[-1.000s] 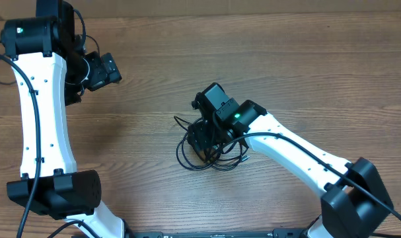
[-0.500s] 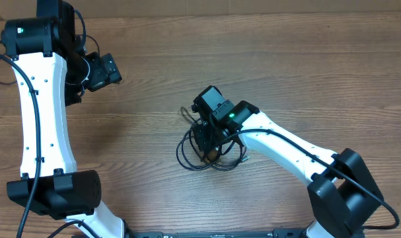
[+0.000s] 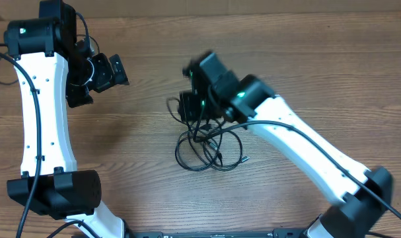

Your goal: Untangle cables

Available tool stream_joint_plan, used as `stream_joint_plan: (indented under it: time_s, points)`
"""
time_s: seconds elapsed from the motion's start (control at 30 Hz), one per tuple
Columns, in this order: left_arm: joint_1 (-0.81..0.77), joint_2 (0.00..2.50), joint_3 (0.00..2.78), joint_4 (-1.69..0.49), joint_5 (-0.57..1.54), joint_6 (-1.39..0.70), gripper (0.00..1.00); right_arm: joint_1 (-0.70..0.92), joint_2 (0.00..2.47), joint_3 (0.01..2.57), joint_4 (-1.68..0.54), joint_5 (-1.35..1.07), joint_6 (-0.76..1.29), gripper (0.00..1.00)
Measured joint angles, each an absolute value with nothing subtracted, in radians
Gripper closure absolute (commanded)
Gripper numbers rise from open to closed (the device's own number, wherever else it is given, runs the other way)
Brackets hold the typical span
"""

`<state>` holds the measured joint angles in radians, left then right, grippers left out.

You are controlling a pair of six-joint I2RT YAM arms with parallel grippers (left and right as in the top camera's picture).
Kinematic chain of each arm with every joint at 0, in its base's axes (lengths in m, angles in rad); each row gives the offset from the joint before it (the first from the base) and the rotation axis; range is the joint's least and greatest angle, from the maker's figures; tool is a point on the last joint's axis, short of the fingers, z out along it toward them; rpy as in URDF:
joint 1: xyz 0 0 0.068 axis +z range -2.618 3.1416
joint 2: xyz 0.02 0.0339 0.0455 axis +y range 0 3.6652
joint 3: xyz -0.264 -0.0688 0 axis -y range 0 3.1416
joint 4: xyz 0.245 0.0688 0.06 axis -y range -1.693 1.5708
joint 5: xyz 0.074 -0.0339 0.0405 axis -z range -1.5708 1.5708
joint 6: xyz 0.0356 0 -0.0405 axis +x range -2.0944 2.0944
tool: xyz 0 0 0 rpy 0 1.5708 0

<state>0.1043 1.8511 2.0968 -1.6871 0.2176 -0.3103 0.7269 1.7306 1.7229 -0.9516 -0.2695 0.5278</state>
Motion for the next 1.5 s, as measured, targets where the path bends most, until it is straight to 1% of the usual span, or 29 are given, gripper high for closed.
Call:
stream_joint_plan:
  time_s: [0.13,0.3,0.53,0.77,0.87,1.0,1.03,1.17,1.4,1.5]
  points:
    - [0.084,1.851,2.076,-1.687,0.236,-0.292,0.00,0.727,1.675,1.861,-0.951,-0.260,0.559,0.96]
    - [0.041,1.851,2.014,-1.675,0.245,-0.284,0.00,0.727,1.635,1.965,-0.951,-0.251,0.574,0.96]
    - [0.001,1.852,1.900,-1.617,0.251,-0.284,0.00,0.726,1.619,2.020,-0.949,-0.198,0.610,0.96]
    - [0.002,1.852,1.889,-1.625,0.264,-0.270,0.00,0.725,1.589,2.050,-0.907,-0.163,0.625,0.96]
    - [0.004,1.852,1.888,-1.628,0.371,-0.172,0.00,0.715,1.552,2.050,-0.911,-0.149,0.626,0.96]
    - [0.013,1.852,1.891,-1.655,0.580,-0.028,0.00,0.691,1.494,2.060,-0.909,-0.137,0.629,0.96]
    - [0.016,1.852,1.896,-1.658,0.628,-0.006,0.02,0.687,1.479,2.064,-0.910,-0.132,0.628,0.96]
    - [0.031,1.852,1.949,-1.685,0.770,0.046,0.03,0.686,1.441,2.076,-0.925,-0.127,0.628,0.96]
    - [0.037,1.852,2.092,-1.687,0.955,0.080,0.02,0.686,1.436,2.080,-1.037,-0.113,0.627,0.96]
    - [0.037,1.852,2.158,-1.687,1.041,0.081,0.00,0.686,1.436,2.080,-1.048,-0.103,0.627,0.96]
